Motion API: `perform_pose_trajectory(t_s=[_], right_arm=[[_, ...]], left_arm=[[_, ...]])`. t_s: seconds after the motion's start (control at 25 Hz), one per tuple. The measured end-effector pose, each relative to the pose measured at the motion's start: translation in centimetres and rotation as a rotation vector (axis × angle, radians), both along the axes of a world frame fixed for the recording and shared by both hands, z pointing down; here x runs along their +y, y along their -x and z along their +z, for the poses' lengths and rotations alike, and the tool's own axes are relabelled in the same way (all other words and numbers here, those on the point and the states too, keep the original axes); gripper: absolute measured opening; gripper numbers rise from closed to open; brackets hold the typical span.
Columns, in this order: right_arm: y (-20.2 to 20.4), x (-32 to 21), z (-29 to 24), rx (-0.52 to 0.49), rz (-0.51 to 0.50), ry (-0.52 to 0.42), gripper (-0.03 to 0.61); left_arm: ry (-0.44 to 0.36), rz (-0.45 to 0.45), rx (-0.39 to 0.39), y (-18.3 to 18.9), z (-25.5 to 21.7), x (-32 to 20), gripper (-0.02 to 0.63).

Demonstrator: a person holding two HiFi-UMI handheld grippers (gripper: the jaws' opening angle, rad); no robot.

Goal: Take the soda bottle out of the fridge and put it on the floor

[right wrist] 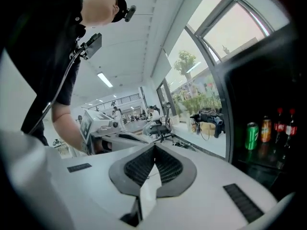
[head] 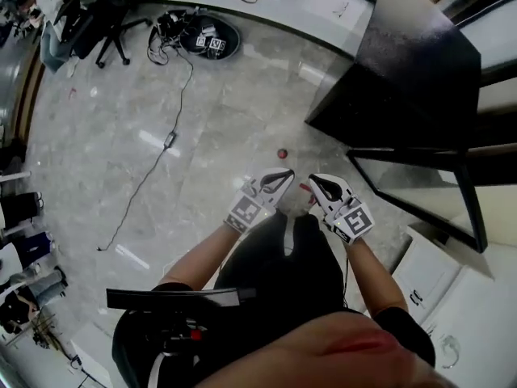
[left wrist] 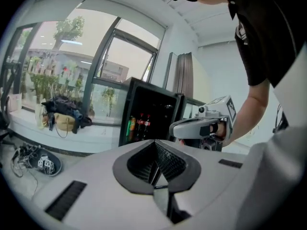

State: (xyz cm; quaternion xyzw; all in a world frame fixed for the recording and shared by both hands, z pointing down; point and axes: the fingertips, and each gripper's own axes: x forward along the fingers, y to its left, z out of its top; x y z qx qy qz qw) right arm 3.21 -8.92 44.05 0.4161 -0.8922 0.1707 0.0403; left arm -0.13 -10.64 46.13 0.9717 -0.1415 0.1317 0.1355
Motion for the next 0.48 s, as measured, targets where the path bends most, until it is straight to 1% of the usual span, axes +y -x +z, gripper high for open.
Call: perform_pose_trajectory(t_s=[0.08,0.16,0.36,0.48], right_arm=[[0.2,2.6,-4.8,-0.011,0.01,-0.005,0.012],[0.5,4.9,-8.3,-0.02,0.019,0.012,0.012],[-0.2,6.2,-15.1,-0.032,0.046,-0.046,0.012],[-0.6,6.8,-18.1,-0.01,0.04,-0.094,0.012]], left_arm=[[-0.019,0.029,0.007,0.0,-4.7,2.2,0.003],[-0.039,0.052,0.018,0.1,-8.5,4.0,0.003],[-0.111,0.071,0.055,-0.9,-15.8,4.9,0.003],[-0.117,0.062,0.086,-1.2,-18.9,5.8,0.003]])
